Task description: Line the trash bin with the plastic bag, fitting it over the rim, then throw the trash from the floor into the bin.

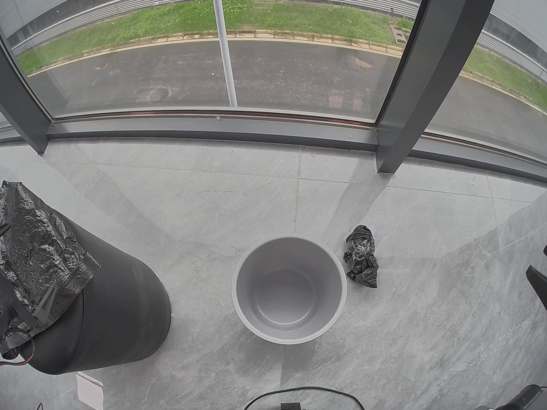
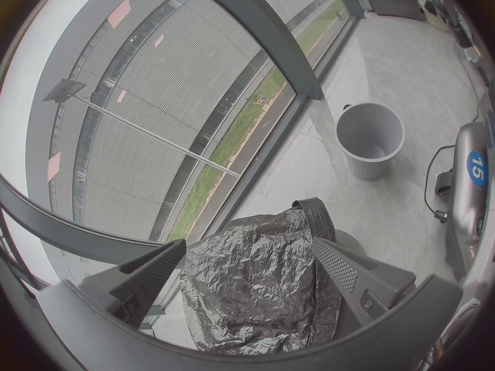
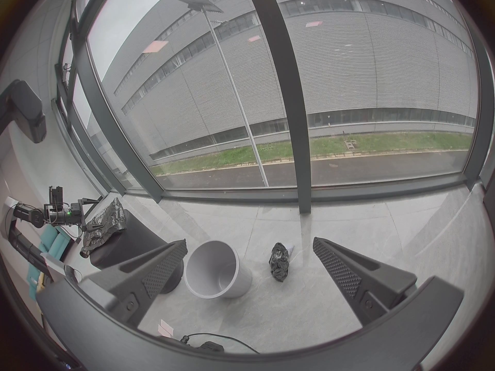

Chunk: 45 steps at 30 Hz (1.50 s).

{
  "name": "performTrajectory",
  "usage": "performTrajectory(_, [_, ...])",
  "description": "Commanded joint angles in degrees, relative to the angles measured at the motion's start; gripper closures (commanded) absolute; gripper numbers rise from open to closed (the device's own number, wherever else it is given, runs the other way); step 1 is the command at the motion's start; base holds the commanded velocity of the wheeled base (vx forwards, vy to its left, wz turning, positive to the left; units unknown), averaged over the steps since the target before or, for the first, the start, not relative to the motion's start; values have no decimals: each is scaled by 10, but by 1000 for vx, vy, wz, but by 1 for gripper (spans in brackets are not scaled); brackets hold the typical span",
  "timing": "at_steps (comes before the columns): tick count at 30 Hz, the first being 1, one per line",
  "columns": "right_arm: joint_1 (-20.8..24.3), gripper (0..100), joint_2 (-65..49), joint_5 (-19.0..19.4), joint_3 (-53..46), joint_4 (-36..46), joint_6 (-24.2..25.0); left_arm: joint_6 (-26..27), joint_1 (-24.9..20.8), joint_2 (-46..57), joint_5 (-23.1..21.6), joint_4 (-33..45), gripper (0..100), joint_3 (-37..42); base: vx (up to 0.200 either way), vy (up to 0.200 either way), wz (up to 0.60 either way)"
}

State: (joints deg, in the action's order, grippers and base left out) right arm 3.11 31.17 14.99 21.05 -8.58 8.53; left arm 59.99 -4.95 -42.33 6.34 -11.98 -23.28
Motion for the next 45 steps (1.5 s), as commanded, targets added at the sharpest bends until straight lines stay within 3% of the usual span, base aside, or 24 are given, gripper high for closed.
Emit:
performTrajectory(1, [1, 0, 40, 2, -25, -18, 2, 7, -29, -58, 12, -18, 0, 12, 0, 0, 0])
performTrajectory(5, [1, 0, 41, 3, -35, -21, 2, 3, -64, -61, 24, -18, 0, 19, 0, 0, 0])
performTrajectory(8, [1, 0, 42, 5, -41, -21, 2, -10, -84, -82, 56, -19, 0, 27, 0, 0, 0])
performTrajectory(13, [1, 0, 38, 5, -46, -21, 2, -31, -85, -122, 65, -28, 0, 25, 0, 0, 0])
performTrajectory(23, [1, 0, 35, 5, -49, -21, 3, -52, -84, -203, 74, -135, 0, 29, 0, 0, 0])
performTrajectory(45, [1, 0, 31, 5, -58, -21, 2, -56, -77, -206, 155, -202, 0, 47, 0, 0, 0])
